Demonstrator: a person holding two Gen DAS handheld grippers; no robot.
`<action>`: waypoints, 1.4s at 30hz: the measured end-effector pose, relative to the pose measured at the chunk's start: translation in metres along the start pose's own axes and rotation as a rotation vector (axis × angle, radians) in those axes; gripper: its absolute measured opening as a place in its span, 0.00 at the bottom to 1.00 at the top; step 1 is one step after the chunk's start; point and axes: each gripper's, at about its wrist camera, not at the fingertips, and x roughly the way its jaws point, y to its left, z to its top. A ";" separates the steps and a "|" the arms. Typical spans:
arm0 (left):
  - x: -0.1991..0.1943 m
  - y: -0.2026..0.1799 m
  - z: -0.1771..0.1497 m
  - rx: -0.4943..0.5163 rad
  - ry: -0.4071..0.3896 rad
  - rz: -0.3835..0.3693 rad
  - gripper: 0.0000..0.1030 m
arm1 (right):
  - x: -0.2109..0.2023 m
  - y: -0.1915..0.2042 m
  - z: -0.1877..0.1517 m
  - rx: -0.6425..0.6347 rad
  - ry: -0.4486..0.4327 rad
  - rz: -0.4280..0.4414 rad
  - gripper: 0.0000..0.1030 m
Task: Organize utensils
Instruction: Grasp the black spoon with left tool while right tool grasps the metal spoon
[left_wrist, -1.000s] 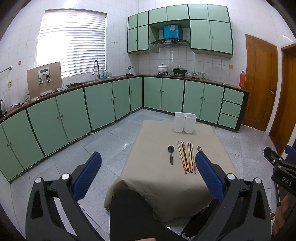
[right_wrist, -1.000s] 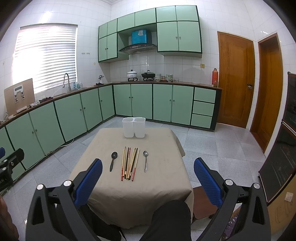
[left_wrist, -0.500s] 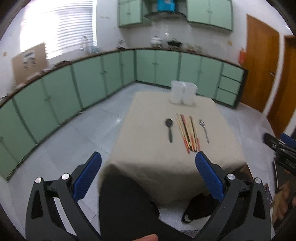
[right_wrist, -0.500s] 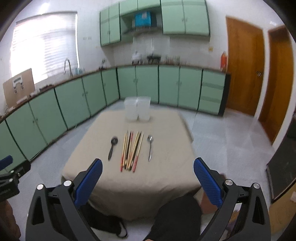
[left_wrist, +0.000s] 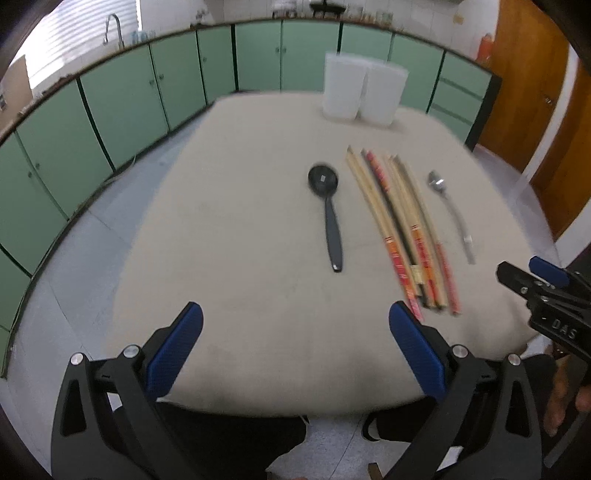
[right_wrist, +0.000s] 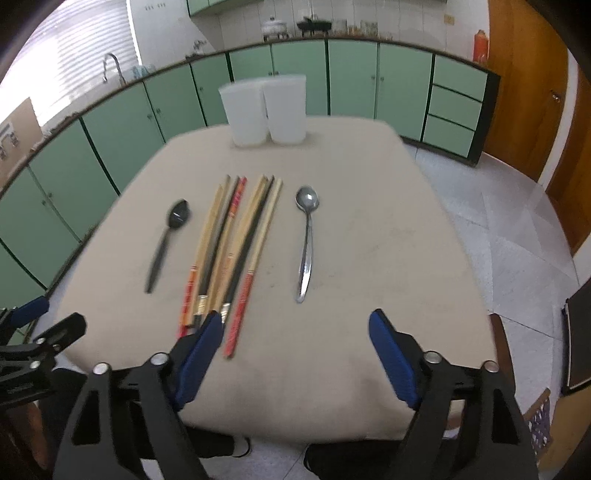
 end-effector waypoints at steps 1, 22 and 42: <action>0.011 -0.002 0.002 0.004 0.010 0.020 0.94 | 0.008 -0.001 0.001 0.000 0.008 -0.006 0.68; 0.066 -0.013 0.015 -0.015 -0.033 0.063 0.96 | 0.054 -0.011 -0.003 -0.025 -0.035 -0.003 0.86; 0.055 -0.026 0.026 0.004 -0.013 -0.015 0.10 | 0.050 -0.011 0.004 -0.060 -0.065 0.105 0.09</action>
